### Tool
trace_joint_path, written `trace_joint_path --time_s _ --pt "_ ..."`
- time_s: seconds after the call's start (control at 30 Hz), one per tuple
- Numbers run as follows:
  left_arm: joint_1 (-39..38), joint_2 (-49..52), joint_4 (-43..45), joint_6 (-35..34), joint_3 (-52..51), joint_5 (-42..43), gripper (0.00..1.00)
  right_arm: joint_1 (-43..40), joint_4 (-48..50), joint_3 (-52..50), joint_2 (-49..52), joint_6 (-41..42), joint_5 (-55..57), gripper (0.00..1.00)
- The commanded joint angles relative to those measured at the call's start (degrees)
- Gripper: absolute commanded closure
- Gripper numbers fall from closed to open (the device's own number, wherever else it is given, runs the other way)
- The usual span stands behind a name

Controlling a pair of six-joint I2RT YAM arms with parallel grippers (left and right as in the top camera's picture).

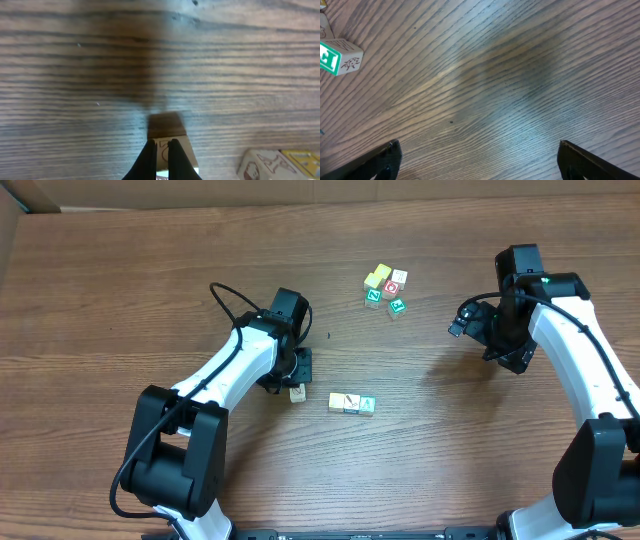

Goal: Flip 3 blocks

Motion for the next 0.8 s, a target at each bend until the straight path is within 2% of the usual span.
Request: trace_joint_path --time_s 0.0,0.2,0.43,0.57,0.77 --pt "0.24 0.94 -0.59 1.46 0.02 3.82 0.96 -0.15 0.11 0.66 -0.52 -0.22 -0.09 0.00" --pt "0.24 0.94 -0.81 1.53 0.04 4.63 0.96 -0.15 0.11 0.66 -0.52 -0.24 -0.09 0.00" --pt "0.94 0.02 -2.49 -2.23 3.98 -4.52 0.96 -0.15 0.11 0.66 -0.52 -0.22 -0.09 0.00" --pt "1.81 -1.51 -4.00 -5.46 5.16 -5.16 0.96 -0.17 0.11 0.66 -0.52 -0.22 -0.11 0.00" --pt "1.88 -1.40 -8.20 -5.42 3.39 -6.58 0.96 -0.15 0.11 0.66 -0.52 -0.22 -0.09 0.00"
